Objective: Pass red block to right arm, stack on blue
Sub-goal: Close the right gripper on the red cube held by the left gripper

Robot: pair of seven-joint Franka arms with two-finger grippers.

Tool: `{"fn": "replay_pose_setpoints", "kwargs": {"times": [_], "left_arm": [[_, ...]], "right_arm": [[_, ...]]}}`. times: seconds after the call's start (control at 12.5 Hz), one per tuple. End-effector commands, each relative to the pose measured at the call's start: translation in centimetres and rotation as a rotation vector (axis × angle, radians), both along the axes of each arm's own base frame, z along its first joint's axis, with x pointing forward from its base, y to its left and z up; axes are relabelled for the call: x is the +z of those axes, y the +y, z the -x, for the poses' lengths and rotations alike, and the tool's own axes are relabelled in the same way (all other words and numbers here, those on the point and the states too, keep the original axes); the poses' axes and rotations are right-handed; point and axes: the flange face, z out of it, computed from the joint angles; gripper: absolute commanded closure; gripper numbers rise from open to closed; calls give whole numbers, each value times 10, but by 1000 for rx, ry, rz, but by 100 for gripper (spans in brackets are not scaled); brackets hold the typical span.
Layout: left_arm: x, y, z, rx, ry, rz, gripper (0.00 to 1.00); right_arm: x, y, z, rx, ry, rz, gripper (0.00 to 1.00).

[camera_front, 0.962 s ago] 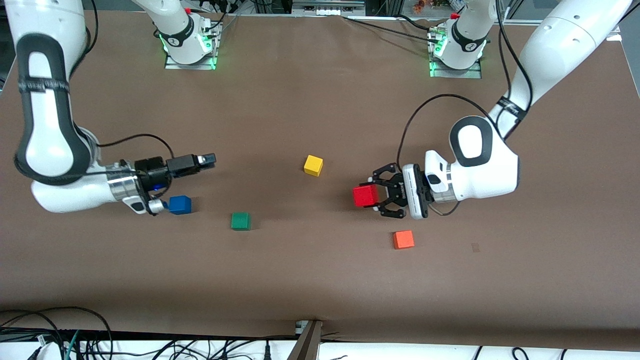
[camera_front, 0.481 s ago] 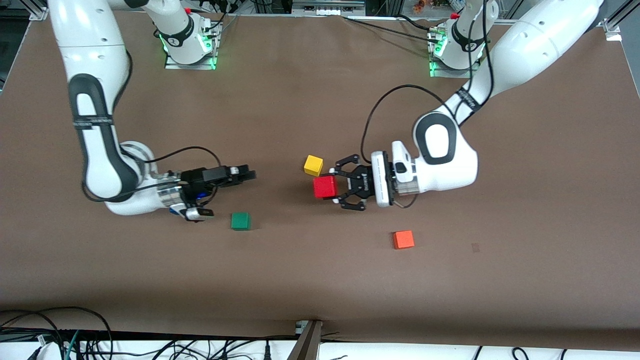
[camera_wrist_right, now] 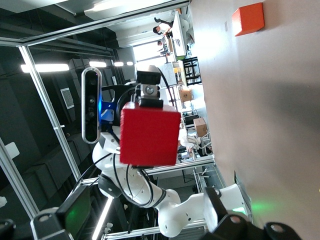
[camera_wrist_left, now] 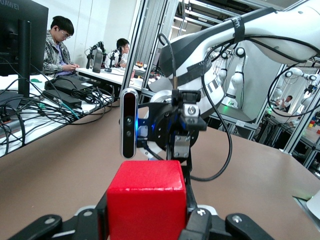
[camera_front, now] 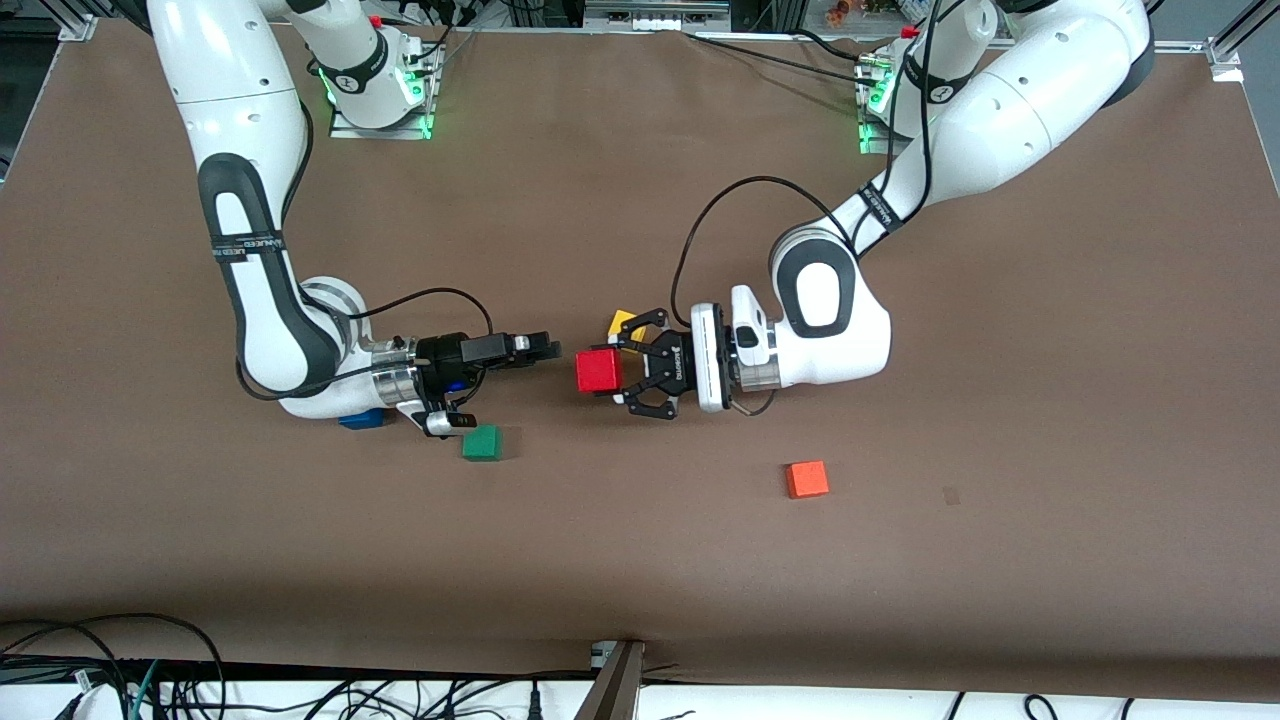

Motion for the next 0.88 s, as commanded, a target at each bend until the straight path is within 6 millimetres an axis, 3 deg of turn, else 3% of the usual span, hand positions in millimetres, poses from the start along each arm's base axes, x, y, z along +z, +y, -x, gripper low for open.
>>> {"fn": "replay_pose_setpoints", "kwargs": {"times": [0.0,0.56,0.64,0.8], "left_arm": [[7,-13,-4,30,-23,19,100],[12,-31,7,5,-28,23,100],[15,-32,6,7,-31,26,100],[23,-41,7,3,-35,36,100]], "right_arm": [[-1,7,5,-31,-13,2,0],[-2,27,8,-60,-11,12,0],[-2,26,7,-67,-14,17,9],[-1,24,6,-69,-10,19,81]]}}
